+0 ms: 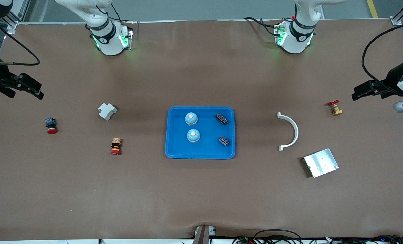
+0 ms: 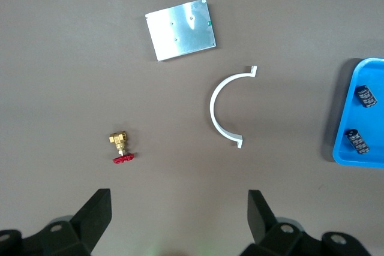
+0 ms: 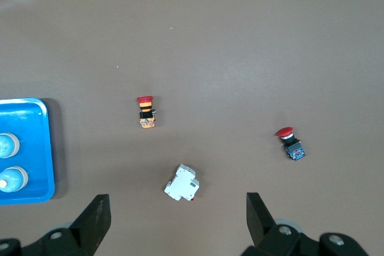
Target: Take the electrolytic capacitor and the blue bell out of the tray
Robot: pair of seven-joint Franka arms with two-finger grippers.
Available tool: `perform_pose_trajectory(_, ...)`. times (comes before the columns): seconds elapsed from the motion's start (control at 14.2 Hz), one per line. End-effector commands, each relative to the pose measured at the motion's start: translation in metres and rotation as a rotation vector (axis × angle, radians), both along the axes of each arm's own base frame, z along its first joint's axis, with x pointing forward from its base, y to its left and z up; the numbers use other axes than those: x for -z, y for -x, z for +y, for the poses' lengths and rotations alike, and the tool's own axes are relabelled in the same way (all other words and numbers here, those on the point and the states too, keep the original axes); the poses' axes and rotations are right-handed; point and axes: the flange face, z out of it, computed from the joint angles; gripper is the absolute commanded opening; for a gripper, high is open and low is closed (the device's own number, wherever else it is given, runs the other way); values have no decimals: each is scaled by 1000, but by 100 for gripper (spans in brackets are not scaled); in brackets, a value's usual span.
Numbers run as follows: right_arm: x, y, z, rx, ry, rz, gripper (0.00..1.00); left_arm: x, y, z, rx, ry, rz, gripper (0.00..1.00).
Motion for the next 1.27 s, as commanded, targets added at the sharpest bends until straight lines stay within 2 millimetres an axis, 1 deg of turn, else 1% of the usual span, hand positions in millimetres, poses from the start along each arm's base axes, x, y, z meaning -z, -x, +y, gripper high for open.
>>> perform_pose_trajectory(0.0,-3,10,-3,-11,17,-10,100,-2,0,1,3,-15,7,100)
perform_pose_trajectory(0.35,-1,12,-3,-11,16,6,100,-3,0,2,8,-13,6,100)
perform_pose_trajectory(0.77,16,12,-3,-10,16,22,100,-3,1,-4,-11,-12,11,100)
perform_pose_trajectory(0.92,28,10,-1,-14,16,17,100,-1,6,-12,-67,-18,47,100)
perform_pose_trajectory(1.13,35,4,-1,-3,14,-3,100,1,11,-41,-135,-30,76,100)
perform_pose_trajectory(1.2,36,2,0,-1,14,-12,100,3,11,-53,-201,-35,86,100)
